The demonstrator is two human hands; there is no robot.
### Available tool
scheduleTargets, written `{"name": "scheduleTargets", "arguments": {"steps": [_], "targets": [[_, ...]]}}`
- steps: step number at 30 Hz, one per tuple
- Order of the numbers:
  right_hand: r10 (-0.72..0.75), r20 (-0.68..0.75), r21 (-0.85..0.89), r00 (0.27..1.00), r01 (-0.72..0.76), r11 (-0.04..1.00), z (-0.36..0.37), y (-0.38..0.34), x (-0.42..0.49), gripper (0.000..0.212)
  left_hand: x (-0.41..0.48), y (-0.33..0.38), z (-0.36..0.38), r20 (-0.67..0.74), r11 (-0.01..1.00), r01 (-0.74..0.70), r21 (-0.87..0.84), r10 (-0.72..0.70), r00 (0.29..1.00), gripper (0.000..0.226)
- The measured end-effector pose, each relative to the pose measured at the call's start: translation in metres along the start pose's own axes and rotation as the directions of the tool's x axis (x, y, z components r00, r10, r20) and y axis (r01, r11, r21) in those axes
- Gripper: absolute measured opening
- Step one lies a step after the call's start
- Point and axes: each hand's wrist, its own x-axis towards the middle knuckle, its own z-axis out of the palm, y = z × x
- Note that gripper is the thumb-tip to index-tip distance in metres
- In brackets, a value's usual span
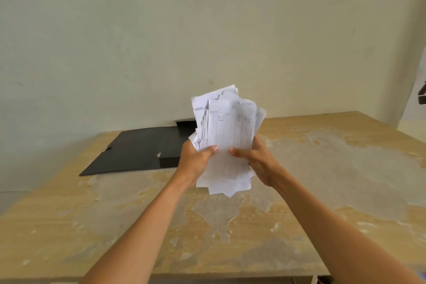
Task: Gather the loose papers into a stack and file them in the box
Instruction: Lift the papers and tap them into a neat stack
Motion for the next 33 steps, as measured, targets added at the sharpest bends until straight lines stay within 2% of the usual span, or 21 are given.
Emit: {"name": "scheduleTargets", "arguments": {"steps": [3, 9, 13, 18, 23, 25, 28, 31, 33], "targets": [[0.01, -0.018, -0.017, 1.0, -0.011, 1.0, -0.002, 0.009, -0.003, 0.047, -0.001, 0.001, 0.002, 0.002, 0.998, 0.012, -0.06, -0.012, 1.0, 0.035], [-0.012, -0.029, 0.127, 1.0, 0.016, 0.992, 0.001, -0.012, 0.006, 0.043, 0.009, 0.023, -0.006, 0.045, 0.992, -0.077, -0.095, 0.082, 0.996, 0.035], [-0.005, -0.036, 0.033, 0.999, 0.007, 0.999, 0.001, 0.007, -0.001, 0.051, 0.002, 0.01, -0.002, 0.02, 0.997, -0.039, -0.065, 0.04, 0.999, 0.034], [0.011, -0.077, 0.095, 0.997, -0.003, 0.996, 0.002, 0.025, -0.012, 0.055, -0.01, -0.01, 0.005, 0.035, 0.998, 0.015, -0.062, -0.013, 0.999, 0.036], [-0.032, -0.049, 0.033, 0.998, 0.034, 0.999, 0.01, -0.002, -0.002, 0.049, -0.002, 0.007, 0.002, -0.045, 0.997, -0.064, -0.05, 0.061, 0.997, 0.035], [-0.035, -0.021, -0.023, 0.999, 0.034, 0.999, 0.009, -0.012, 0.002, 0.047, 0.004, 0.017, -0.005, -0.007, 0.996, -0.05, -0.079, 0.049, 0.999, 0.036], [-0.058, -0.07, -0.025, 0.996, 0.057, 0.998, 0.006, -0.013, 0.001, 0.039, 0.007, 0.021, -0.012, 0.145, 0.997, -0.002, -0.071, 0.012, 0.989, 0.037], [-0.063, -0.121, 0.016, 0.991, 0.066, 0.998, 0.005, 0.001, -0.007, 0.03, 0.001, 0.015, -0.009, 0.136, 0.998, -0.045, 0.038, 0.039, 0.99, 0.037], [-0.033, -0.129, 0.04, 0.991, 0.038, 0.998, 0.006, 0.017, -0.014, 0.034, -0.005, 0.004, -0.004, 0.116, 0.998, -0.032, 0.047, 0.027, 0.993, 0.037]]}}
